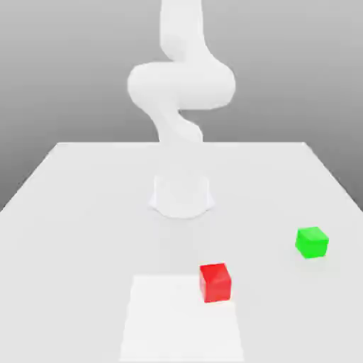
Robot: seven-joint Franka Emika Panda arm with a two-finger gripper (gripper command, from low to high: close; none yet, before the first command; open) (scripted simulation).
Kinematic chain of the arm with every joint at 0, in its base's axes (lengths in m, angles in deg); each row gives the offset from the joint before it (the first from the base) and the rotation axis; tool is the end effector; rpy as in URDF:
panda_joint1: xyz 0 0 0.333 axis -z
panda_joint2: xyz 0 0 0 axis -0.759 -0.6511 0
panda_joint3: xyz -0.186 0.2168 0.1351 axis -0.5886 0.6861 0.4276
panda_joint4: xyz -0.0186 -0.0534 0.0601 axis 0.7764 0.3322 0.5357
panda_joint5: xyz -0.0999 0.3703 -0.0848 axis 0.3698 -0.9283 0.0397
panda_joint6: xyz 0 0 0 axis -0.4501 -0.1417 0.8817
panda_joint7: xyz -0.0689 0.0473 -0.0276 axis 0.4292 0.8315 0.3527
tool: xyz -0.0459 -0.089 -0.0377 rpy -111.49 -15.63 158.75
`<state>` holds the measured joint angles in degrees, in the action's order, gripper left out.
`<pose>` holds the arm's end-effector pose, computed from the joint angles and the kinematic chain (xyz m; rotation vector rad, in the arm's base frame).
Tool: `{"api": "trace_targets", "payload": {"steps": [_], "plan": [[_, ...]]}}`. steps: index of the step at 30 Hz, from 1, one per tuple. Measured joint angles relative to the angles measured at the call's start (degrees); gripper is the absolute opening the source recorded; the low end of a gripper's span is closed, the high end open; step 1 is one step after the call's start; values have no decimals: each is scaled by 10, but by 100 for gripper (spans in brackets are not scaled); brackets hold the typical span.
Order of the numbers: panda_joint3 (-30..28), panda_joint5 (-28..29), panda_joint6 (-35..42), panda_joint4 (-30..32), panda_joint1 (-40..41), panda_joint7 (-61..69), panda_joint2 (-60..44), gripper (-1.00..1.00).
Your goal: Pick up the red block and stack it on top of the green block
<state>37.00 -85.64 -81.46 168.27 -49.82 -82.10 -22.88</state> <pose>0.3757 0.0087 0.6612 -2.5056 1.0297 -0.9414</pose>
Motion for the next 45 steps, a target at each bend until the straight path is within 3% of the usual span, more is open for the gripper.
{"api": "trace_targets", "payload": {"steps": [17, 24, 25, 32, 39, 45], "plan": [[42, -7, -247, 273, -47, 10, -359, 0], [19, 28, -374, 273, -67, -15, -514, 0], [13, 32, -389, 271, -72, -17, -531, -100], [13, 34, -391, 270, -72, -20, -533, -100], [27, -2, -279, 289, -67, 7, -403, -100], [72, -21, -241, 288, -154, 85, -366, -100]]}}
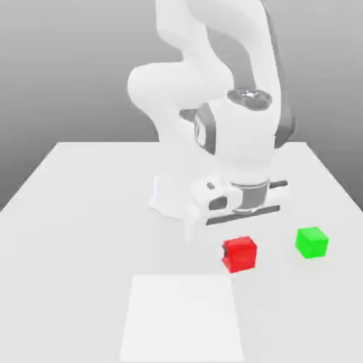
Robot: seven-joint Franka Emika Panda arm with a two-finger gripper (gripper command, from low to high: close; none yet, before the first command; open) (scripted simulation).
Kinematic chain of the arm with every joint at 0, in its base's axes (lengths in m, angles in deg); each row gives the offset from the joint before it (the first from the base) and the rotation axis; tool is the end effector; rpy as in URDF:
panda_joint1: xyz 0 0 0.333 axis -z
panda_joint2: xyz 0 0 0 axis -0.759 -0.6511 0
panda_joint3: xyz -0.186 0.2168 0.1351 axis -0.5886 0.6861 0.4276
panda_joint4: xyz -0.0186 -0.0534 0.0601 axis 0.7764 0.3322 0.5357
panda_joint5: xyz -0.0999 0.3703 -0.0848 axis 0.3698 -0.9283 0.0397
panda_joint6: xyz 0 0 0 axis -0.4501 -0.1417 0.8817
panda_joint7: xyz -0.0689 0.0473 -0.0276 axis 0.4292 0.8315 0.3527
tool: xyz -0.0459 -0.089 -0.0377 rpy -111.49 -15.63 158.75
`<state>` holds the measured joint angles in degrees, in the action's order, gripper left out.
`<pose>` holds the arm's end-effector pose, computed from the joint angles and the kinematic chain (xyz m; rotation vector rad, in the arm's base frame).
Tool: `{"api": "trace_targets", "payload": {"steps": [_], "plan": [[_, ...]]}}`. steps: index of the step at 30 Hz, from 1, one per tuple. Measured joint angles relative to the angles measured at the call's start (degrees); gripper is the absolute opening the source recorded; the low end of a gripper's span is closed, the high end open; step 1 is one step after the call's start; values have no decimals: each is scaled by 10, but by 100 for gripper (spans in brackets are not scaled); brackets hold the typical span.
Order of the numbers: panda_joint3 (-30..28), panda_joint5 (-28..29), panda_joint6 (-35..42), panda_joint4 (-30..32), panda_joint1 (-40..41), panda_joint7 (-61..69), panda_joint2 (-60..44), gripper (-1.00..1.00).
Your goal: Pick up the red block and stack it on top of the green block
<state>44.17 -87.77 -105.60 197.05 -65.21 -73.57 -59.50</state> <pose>0.3288 0.1407 0.2199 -3.1115 0.4263 0.0007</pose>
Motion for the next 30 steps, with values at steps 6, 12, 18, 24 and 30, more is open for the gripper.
{"api": "trace_targets", "payload": {"steps": [6, 12, 18, 24, 30], "plan": [[56, -24, 27, -4, -92, 92, 23, -100], [105, -49, 53, -9, -194, 185, 46, -100], [133, 35, 36, -14, -188, 148, 11, -100], [127, 134, 1, -19, -168, 78, -44, -100], [130, 165, -41, -21, -159, 56, -87, -100]]}}
